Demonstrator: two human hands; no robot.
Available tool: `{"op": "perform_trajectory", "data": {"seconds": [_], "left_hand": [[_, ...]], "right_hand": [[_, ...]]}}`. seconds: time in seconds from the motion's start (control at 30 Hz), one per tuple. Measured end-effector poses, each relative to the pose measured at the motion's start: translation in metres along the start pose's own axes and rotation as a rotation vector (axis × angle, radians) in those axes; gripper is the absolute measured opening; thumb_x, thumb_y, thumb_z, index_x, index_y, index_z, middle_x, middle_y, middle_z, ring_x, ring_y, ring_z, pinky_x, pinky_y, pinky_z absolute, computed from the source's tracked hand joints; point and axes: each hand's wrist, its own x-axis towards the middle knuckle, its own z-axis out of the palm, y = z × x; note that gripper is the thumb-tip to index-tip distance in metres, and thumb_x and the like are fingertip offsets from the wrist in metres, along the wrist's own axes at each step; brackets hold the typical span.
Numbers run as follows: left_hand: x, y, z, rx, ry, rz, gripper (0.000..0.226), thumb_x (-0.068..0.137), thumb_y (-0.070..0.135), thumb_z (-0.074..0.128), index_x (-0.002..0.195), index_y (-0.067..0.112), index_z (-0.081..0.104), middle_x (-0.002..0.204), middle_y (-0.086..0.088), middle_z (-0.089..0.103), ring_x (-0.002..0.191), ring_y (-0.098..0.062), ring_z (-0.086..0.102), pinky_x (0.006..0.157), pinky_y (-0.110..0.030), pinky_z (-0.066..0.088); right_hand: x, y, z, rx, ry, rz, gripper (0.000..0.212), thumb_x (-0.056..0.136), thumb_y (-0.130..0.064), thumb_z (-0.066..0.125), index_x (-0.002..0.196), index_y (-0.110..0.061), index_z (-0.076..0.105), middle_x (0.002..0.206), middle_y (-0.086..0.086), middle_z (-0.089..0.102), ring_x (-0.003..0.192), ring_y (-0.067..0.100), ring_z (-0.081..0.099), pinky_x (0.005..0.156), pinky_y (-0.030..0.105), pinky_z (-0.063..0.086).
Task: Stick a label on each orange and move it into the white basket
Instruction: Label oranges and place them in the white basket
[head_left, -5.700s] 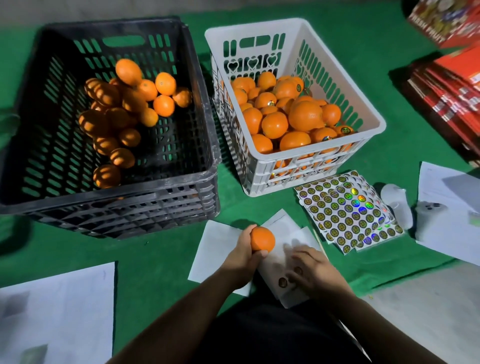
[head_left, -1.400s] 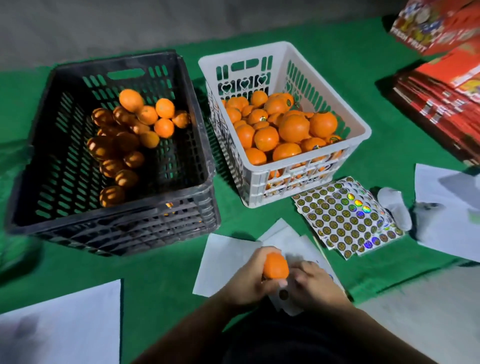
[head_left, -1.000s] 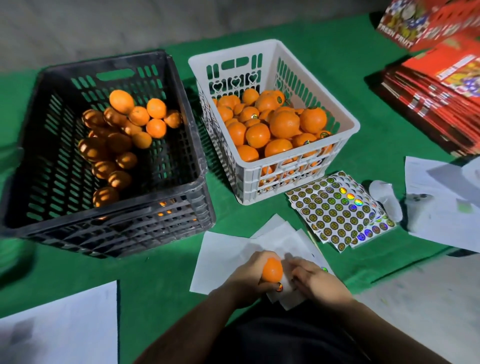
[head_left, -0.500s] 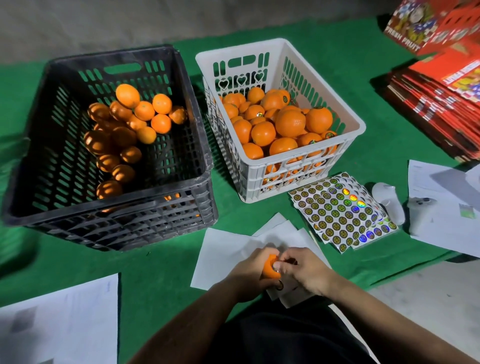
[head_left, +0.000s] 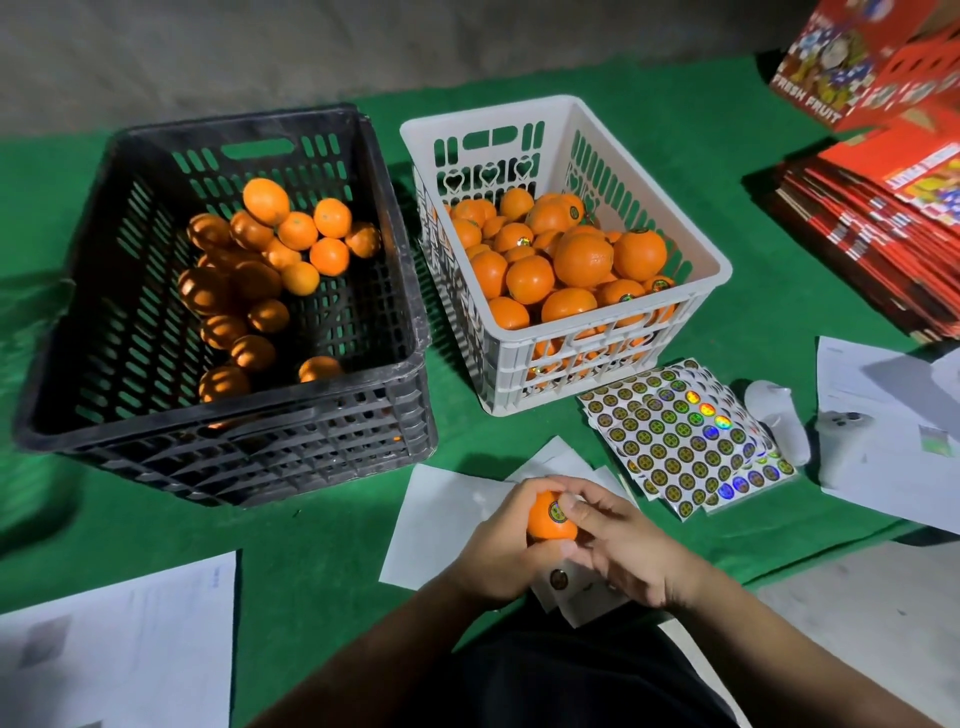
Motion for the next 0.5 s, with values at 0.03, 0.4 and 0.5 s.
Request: {"op": "perform_trajectory", "data": {"seconds": [0.03,0.4,0.5], "left_hand": [[-0.002,0.004,-0.001,0.005,0.013,0.018,0.066,0.091,0.035,0.080,0.146,0.033,0.044,0.139,0.006,0.059,0.125,-0.022,0.063,0.103,-0.045,0.055],[-0.026,0.046,-0.012,0.012,0.101,0.139,0.064,0.097,0.048,0.068,0.150,0.046,0.032,0.145,0.021,0.052,0.133,-0.009,0.056,0.110,-0.043,0.048],[-0.034,0.080,-0.035,0.035,0.280,0.175,0.054,0.097,0.056,0.062,0.145,0.055,0.037,0.142,0.028,0.054,0.127,0.000,0.059,0.102,-0.031,0.049]], "right_hand": [[-0.002,-0.002,0.004,0.076,-0.006,0.014,0.039,0.093,-0.028,0.068,0.130,-0.018,0.069,0.130,0.018,0.069,0.119,0.037,0.068,0.097,0.047,0.058],[-0.018,-0.027,0.041,-0.246,0.044,-0.320,0.044,0.081,-0.052,0.079,0.121,-0.035,0.071,0.116,0.001,0.075,0.112,0.023,0.070,0.103,0.044,0.055],[-0.022,-0.080,0.037,-0.294,0.127,-0.437,0.033,0.082,-0.045,0.081,0.114,-0.041,0.073,0.106,-0.013,0.072,0.098,0.017,0.068,0.081,0.031,0.058]]}}
